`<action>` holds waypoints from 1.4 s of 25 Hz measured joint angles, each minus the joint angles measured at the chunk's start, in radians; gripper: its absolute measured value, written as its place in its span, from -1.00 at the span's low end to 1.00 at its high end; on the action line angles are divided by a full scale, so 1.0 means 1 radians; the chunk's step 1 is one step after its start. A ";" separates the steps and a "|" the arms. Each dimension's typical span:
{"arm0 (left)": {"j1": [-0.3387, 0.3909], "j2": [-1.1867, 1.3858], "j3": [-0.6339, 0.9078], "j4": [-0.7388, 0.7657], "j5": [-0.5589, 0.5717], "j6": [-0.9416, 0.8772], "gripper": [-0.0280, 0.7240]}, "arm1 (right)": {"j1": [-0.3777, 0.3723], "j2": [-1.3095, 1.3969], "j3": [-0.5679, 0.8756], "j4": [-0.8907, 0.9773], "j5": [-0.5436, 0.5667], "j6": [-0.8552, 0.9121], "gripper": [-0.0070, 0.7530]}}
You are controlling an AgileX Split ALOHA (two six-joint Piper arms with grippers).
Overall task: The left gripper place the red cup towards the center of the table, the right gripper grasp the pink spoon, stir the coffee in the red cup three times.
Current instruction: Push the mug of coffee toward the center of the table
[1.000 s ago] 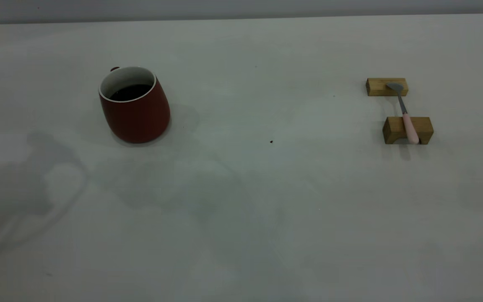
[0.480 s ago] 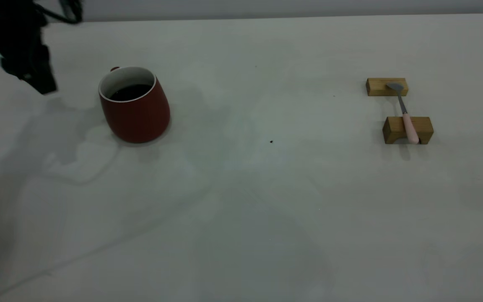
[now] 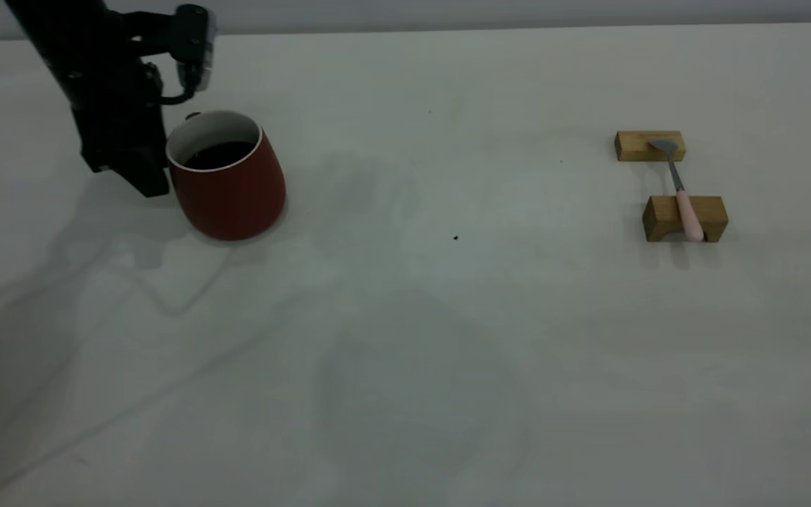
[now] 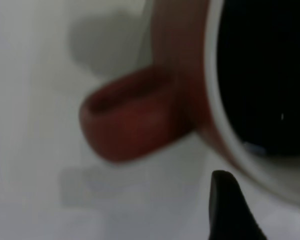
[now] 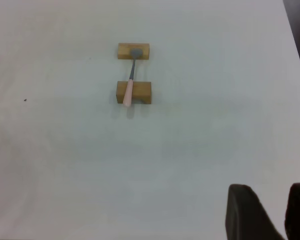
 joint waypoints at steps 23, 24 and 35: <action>-0.251 0.008 -0.006 -0.305 -0.182 -0.039 0.05 | 0.000 0.000 0.000 0.000 0.000 0.000 -0.36; -0.260 0.008 -0.006 -0.313 -0.189 -0.039 0.04 | 0.000 0.000 0.000 0.000 0.000 0.000 -0.36; -0.283 0.005 -0.006 -0.316 -0.169 -0.054 0.02 | 0.000 0.000 0.000 -0.004 0.000 0.000 -0.36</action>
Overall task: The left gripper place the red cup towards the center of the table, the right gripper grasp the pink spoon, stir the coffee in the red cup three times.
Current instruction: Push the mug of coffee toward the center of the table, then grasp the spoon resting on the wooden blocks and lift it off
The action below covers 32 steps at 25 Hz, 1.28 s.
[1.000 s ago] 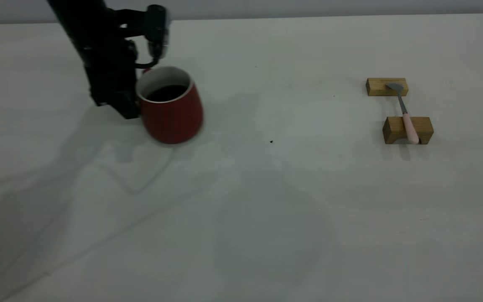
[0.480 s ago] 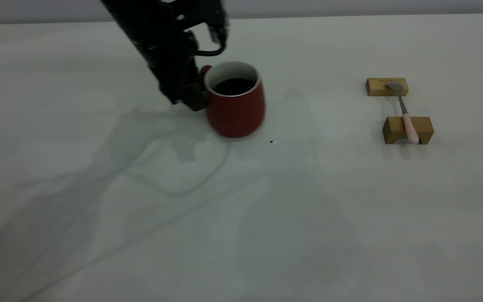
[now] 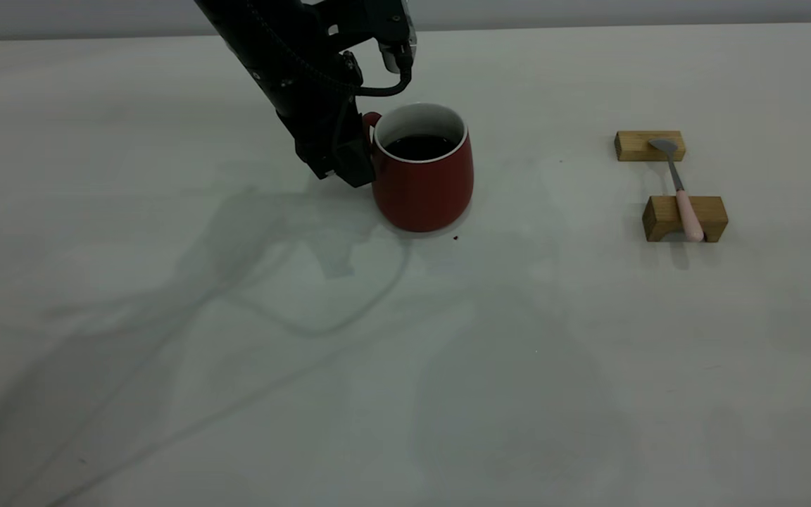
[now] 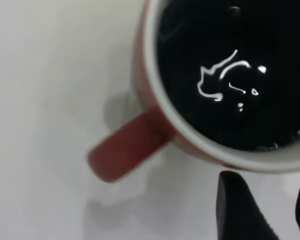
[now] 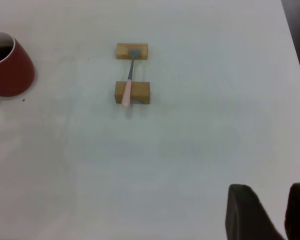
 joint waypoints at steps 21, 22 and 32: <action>0.047 -0.829 0.000 0.451 0.671 -0.934 0.02 | 0.000 0.000 0.000 -0.002 0.000 0.000 -0.36; 0.047 -0.882 0.001 0.459 0.683 -0.972 0.02 | 0.000 0.000 0.000 -0.003 0.000 0.000 -0.36; 0.047 -1.288 0.298 0.483 0.683 -1.282 0.02 | 0.000 0.000 0.000 -0.003 0.000 0.000 -0.36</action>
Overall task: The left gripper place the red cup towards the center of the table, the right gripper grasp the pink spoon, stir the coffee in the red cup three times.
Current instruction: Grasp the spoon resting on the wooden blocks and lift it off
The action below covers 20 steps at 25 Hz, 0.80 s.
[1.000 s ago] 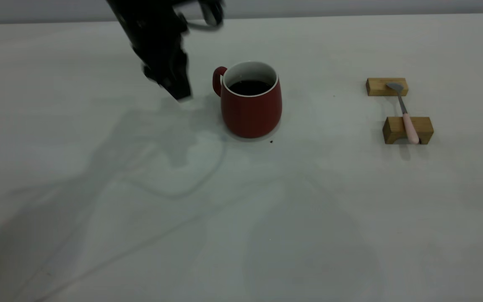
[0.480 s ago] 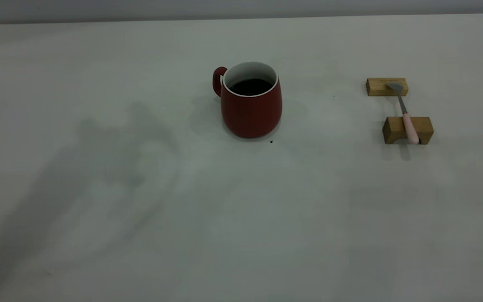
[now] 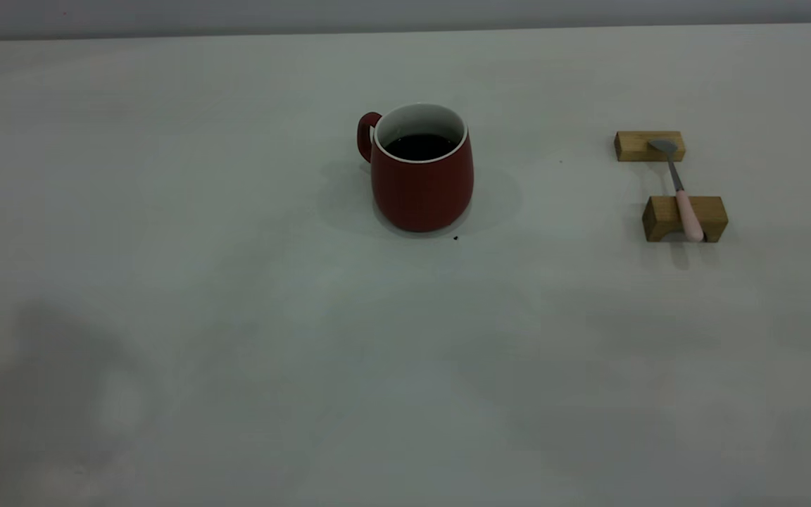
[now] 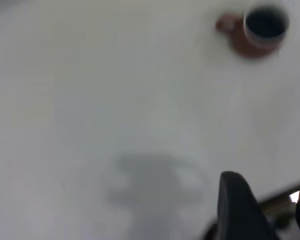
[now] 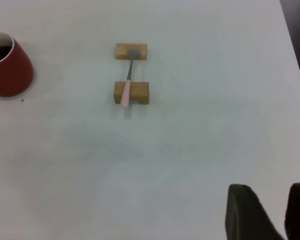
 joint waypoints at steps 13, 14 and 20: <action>0.000 -0.522 0.755 0.000 -0.072 -0.110 0.02 | 0.000 0.000 0.000 0.000 0.000 0.000 -0.36; 0.000 -0.558 0.764 0.000 -0.071 -0.110 0.02 | 0.000 0.000 0.000 0.000 0.000 0.000 -0.36; 0.000 -0.755 0.773 0.000 -0.062 -0.110 0.02 | 0.000 0.000 0.000 0.000 0.000 0.000 -0.36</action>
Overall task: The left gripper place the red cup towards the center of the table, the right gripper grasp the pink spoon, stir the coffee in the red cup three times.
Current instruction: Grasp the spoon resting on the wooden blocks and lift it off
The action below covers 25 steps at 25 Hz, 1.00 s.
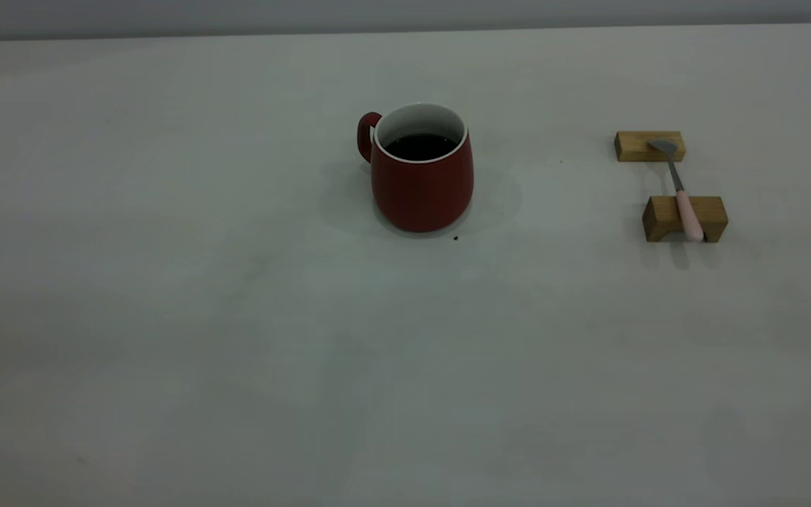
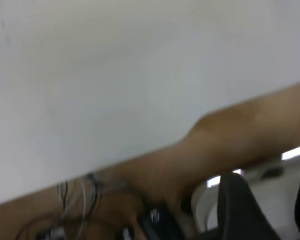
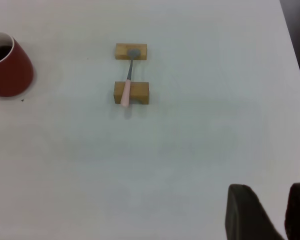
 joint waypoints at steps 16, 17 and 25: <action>0.296 -0.370 0.000 0.000 0.023 0.001 0.02 | 0.000 0.019 -0.016 0.020 -0.007 0.000 -0.31; 0.296 -0.370 0.000 0.000 0.024 0.001 0.02 | 0.000 0.035 -0.032 0.038 -0.016 0.000 -0.28; 0.296 -0.371 0.000 0.000 0.025 0.001 0.02 | 0.000 0.351 -0.071 0.143 -0.361 -0.055 0.39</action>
